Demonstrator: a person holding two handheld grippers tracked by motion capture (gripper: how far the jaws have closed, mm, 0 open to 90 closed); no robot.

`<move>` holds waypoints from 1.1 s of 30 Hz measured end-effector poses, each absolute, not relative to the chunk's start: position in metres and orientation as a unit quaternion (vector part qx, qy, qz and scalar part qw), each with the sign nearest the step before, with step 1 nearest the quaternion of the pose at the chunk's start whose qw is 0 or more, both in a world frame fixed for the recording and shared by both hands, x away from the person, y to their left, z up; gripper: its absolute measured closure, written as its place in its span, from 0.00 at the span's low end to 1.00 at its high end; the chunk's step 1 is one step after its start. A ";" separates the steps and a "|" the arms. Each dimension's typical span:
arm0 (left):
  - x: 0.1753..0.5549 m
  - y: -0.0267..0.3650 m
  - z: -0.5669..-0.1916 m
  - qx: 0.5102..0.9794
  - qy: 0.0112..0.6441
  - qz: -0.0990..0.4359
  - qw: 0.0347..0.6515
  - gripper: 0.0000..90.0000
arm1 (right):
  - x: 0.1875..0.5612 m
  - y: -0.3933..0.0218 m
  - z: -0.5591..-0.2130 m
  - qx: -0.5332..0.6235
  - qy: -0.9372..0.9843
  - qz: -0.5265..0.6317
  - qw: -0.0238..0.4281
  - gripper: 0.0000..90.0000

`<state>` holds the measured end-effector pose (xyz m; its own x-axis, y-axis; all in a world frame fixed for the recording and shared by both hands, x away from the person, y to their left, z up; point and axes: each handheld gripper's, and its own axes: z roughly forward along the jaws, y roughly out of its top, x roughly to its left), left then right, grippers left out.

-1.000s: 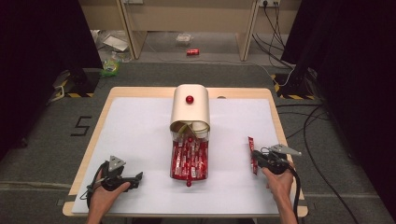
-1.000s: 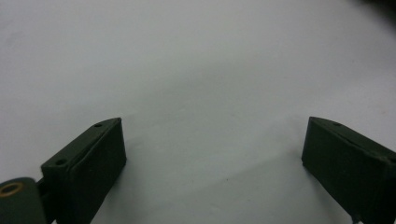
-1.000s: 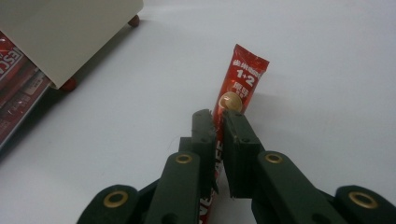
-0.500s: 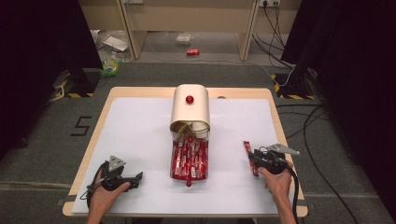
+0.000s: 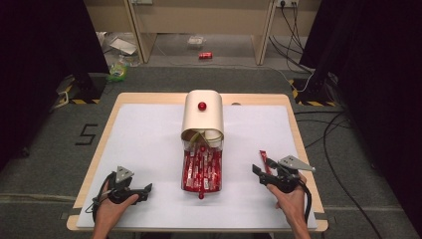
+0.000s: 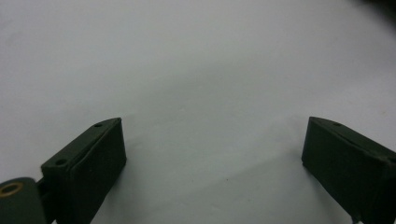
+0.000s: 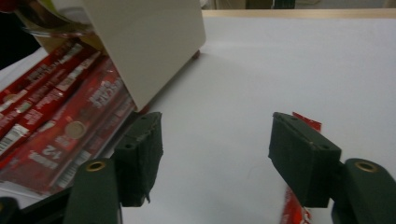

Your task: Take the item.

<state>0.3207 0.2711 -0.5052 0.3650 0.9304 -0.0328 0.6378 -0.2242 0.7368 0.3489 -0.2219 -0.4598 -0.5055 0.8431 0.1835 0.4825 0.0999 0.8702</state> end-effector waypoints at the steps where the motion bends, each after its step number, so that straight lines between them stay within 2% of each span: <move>1: 0.321 0.271 -0.505 0.753 0.521 0.214 0.341 0.06 | 0.346 -0.220 -0.459 0.461 0.716 0.491 0.184 0.36; 4: 0.321 0.271 -0.505 0.753 0.521 0.215 0.341 0.06 | 0.339 -0.214 -0.457 0.459 0.713 0.498 0.180 0.31; 9: 0.321 0.271 -0.505 0.753 0.521 0.214 0.341 0.06 | 0.330 -0.198 -0.460 0.446 0.728 0.490 0.176 0.27; 22: 0.321 0.271 -0.505 0.753 0.521 0.214 0.341 0.06 | 0.316 -0.170 -0.462 0.407 0.757 0.484 0.163 0.25; 33: 0.321 0.271 -0.505 0.753 0.521 0.214 0.341 0.06 | 0.307 -0.155 -0.466 0.394 0.769 0.482 0.146 0.19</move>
